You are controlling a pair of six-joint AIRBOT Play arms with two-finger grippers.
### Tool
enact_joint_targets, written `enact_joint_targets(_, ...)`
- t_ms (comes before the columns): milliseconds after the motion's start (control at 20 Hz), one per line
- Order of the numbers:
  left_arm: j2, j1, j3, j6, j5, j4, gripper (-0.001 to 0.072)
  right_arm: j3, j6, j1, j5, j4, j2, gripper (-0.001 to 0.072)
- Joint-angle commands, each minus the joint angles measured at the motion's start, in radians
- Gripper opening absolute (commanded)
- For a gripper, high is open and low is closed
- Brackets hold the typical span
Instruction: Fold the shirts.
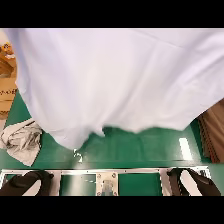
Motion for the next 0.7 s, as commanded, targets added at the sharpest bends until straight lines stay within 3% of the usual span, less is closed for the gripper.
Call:
enact_joint_targets(0,-0.19,0.001,0.0,-0.016,-0.003,0.011,0.0019,-0.026,-0.04,0.025,-0.014,-0.001,-0.163,0.0016)
enact_joint_targets(350,-0.655,0.001,0.0,0.018,0.013,-0.113,0.002,-0.067,-0.106,0.181,-0.146,0.0,-0.642,0.0016)
enact_joint_targets(550,-0.817,0.001,0.0,0.008,0.011,-0.2,0.0023,-0.067,-0.106,0.228,-0.19,0.0,-0.805,0.0017)
enact_joint_targets(600,-0.827,0.005,-0.001,-0.014,0.006,-0.195,0.0151,-0.067,-0.106,0.226,-0.19,-0.002,-0.814,0.0017)
enact_joint_targets(650,-0.824,0.011,0.001,-0.027,-0.008,-0.199,0.045,-0.065,-0.106,0.213,-0.185,-0.001,-0.813,0.002)
